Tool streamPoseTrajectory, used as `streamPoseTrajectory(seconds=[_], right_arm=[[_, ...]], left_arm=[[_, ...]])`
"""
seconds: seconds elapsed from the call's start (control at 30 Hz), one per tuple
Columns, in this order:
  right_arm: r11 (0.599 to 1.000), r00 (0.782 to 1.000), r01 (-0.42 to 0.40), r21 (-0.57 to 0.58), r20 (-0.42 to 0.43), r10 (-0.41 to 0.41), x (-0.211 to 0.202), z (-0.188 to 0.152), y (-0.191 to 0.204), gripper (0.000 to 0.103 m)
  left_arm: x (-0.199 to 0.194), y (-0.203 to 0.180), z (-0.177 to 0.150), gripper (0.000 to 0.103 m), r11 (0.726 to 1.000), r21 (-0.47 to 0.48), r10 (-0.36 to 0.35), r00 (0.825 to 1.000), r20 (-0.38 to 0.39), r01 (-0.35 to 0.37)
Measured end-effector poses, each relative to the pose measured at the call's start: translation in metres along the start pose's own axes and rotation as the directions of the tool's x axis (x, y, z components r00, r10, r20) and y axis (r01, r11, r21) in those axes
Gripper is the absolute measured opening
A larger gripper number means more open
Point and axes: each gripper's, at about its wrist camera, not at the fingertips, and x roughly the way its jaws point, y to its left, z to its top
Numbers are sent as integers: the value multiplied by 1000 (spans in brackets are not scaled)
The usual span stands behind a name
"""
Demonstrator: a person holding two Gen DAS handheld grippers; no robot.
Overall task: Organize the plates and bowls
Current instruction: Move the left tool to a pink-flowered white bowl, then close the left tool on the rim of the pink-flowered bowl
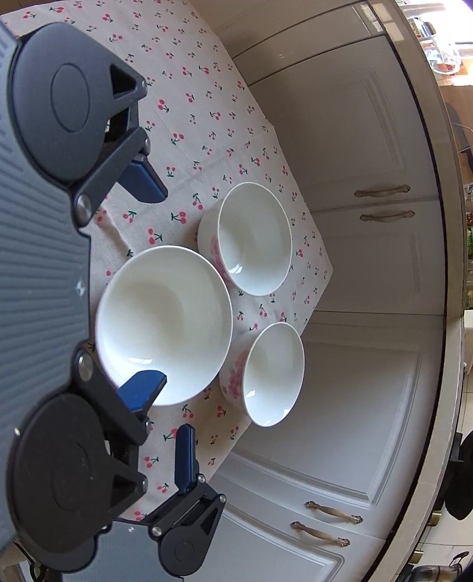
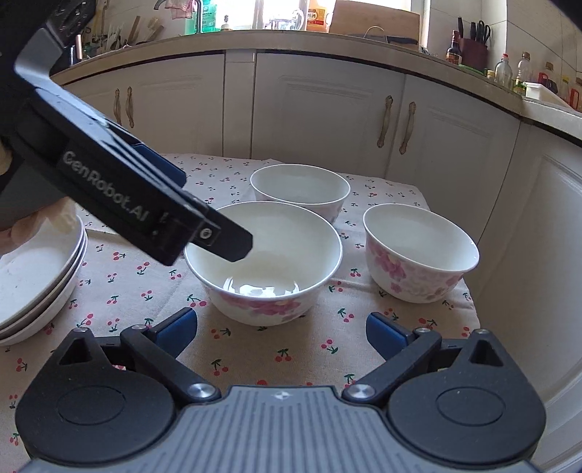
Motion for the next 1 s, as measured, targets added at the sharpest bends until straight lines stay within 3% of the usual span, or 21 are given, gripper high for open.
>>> streamPoseTrajectory(seconds=[0.23,0.43,1.0], right_arm=[[999,1000,-4,-36,18,5,6,4,5,90],[999,1000,-11,-31,22,12,11,6,3,87],[998,999,-28,-49,34,30,12,8,6,82]], left_arm=[[22,5,11,83,999,-1,-39,999,-37,39],[35,8,15,78,998,-9,-67,995,-68,66],[44,5,18,74,993,28,-113,988,-103,117]])
